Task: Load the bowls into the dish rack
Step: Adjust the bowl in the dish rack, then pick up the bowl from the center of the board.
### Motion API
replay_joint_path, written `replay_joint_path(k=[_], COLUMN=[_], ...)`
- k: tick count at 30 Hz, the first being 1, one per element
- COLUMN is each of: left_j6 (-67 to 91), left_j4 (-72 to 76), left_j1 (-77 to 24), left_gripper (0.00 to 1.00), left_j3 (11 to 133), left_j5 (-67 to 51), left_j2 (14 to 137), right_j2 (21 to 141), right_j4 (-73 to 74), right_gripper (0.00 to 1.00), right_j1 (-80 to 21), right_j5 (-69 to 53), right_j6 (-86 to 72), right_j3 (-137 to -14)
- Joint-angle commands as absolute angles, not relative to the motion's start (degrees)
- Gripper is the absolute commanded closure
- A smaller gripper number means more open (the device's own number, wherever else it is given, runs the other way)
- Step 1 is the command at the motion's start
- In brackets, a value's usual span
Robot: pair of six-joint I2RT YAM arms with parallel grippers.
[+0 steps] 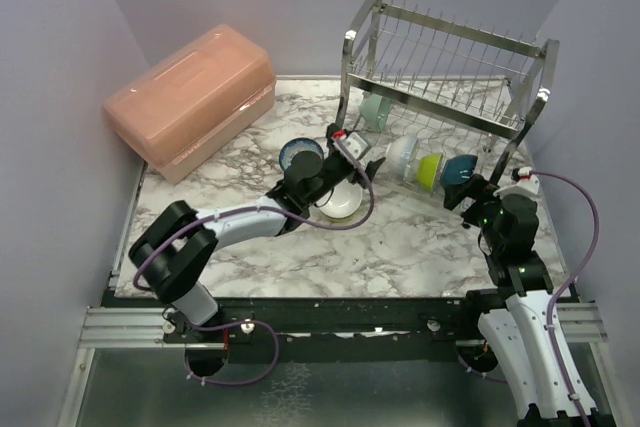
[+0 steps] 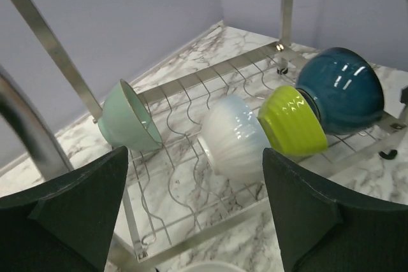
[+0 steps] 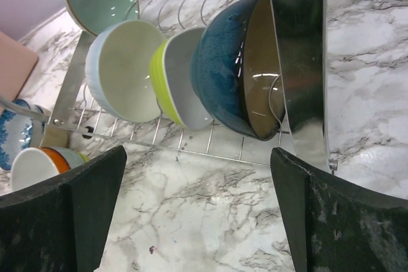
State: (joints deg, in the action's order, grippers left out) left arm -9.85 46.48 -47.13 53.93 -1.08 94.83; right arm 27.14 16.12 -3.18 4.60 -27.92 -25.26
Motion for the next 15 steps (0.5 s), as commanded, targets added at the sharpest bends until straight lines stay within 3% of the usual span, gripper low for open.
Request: replay_joint_path(k=[1, 8, 15], left_j6=[-3.21, 5.67, 18.15], left_j4=[47.99, 39.69, 11.47], left_j1=[-47.31, -47.24, -46.85], left_gripper=[0.14, 0.14, 0.08], left_j3=[44.08, 29.5, 30.47], left_j5=[2.12, 11.72, 13.57], left_j2=[84.21, 66.24, 58.09], right_j2=[26.46, 25.2, 24.39], right_j4=[20.51, 25.36, 29.31], right_gripper=[0.0, 0.0, 0.0], right_j1=[-3.08, -3.08, -3.08], right_j5=[0.81, -5.49, -6.76], right_j6=[-29.6, -32.55, -34.61], right_j3=[-28.42, -30.33, -31.42])
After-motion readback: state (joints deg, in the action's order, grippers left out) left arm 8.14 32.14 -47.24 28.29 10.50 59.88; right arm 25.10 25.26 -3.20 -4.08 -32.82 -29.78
